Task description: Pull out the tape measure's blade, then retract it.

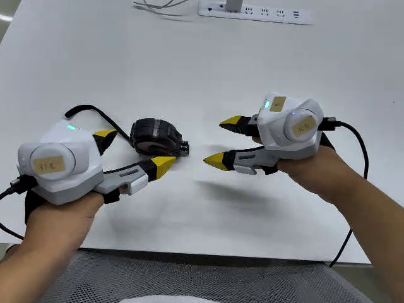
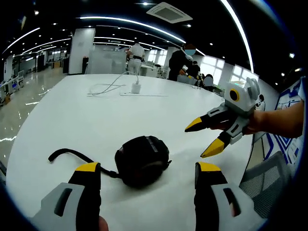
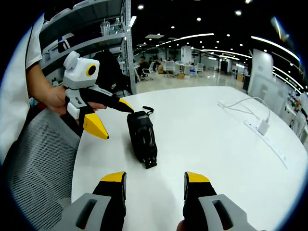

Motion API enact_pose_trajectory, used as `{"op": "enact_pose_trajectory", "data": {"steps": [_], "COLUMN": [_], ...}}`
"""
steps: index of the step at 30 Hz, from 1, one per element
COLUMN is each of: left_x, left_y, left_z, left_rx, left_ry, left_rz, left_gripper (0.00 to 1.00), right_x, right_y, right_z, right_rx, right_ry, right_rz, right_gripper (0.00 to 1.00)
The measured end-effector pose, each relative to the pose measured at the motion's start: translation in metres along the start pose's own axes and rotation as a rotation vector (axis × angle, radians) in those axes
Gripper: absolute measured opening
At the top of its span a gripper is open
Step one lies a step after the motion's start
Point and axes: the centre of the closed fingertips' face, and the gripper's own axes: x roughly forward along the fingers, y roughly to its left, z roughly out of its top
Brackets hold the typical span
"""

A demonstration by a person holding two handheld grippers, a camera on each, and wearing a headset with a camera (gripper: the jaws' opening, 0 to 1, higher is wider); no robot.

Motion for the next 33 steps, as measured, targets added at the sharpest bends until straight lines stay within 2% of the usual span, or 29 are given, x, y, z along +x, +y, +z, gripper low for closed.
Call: {"op": "enact_pose_trajectory", "data": {"steps": [2,3,5,7,17,26,33], "left_x": [-0.005,-0.006,-0.009,-0.013,-0.031,-0.048,-0.059], "left_y": [-0.003,-0.003,-0.004,-0.002,-0.003,0.007,0.014], "left_z": [0.001,0.001,-0.002,-0.001,-0.005,-0.011,-0.020], "left_rx": [0.008,0.016,0.042,0.075,0.116,0.154,0.160], "left_ry": [-0.002,-0.003,0.022,0.016,0.030,0.045,0.063], "left_rz": [-0.019,-0.016,-0.025,-0.017,-0.058,-0.069,-0.080], "left_gripper": [0.79,0.82,0.84,0.87,0.92,0.93,0.94], "right_x": [-0.007,-0.010,-0.015,-0.022,-0.051,-0.074,-0.091], "right_y": [0.000,0.000,0.000,0.000,0.001,0.002,0.002], "right_z": [0.000,-0.002,-0.005,-0.007,-0.020,-0.028,-0.036], "right_rx": [-0.006,-0.002,0.020,0.037,0.064,0.090,0.118], "right_ry": [-0.004,-0.004,-0.005,-0.004,0.005,-0.002,-0.019], "right_rz": [-0.028,-0.031,-0.047,-0.061,-0.121,-0.170,-0.200], "right_gripper": [0.48,0.49,0.52,0.54,0.60,0.63,0.66]}}
